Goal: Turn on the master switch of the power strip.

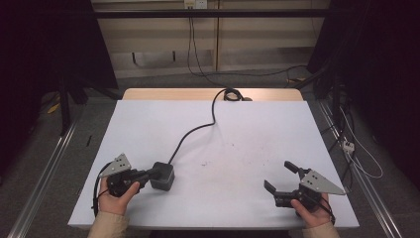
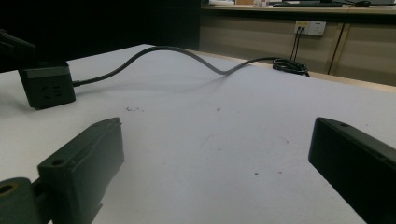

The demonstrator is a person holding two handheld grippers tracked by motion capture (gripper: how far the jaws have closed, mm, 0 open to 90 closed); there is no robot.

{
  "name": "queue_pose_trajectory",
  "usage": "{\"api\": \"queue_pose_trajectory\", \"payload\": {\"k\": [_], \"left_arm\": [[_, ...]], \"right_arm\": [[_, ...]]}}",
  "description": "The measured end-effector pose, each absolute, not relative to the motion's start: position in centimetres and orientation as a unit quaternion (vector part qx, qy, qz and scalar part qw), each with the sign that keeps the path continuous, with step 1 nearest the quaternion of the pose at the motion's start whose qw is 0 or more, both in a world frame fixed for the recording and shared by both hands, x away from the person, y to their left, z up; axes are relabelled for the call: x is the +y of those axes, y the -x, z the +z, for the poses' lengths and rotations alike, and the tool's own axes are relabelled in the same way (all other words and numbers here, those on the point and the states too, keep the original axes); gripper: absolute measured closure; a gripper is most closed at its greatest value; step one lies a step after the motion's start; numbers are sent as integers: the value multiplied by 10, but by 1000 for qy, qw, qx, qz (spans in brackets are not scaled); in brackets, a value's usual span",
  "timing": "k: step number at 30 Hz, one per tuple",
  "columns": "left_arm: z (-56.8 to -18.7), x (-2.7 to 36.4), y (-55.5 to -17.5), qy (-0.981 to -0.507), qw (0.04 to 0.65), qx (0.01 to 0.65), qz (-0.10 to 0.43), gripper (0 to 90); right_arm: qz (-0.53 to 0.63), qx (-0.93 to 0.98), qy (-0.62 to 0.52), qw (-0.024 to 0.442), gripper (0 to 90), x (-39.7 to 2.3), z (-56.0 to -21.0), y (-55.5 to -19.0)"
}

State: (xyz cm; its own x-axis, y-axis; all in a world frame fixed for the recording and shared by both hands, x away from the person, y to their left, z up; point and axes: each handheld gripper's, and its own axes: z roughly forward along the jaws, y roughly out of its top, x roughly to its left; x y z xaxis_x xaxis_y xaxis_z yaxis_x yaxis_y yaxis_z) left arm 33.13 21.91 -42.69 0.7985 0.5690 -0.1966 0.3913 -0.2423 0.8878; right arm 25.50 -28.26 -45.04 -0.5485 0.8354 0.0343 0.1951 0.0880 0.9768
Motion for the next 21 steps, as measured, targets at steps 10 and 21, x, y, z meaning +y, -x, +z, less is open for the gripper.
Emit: {"api": "queue_pose_trajectory", "payload": {"k": [10,21], "left_arm": [[-429,219,-332,-786,531,306,81,900],[-429,218,-329,-790,529,300,85,900]], "right_arm": [[559,680,-379,286,29,-283,-451,-255],[558,679,-381,287,29,-283,-451,-255]]}}
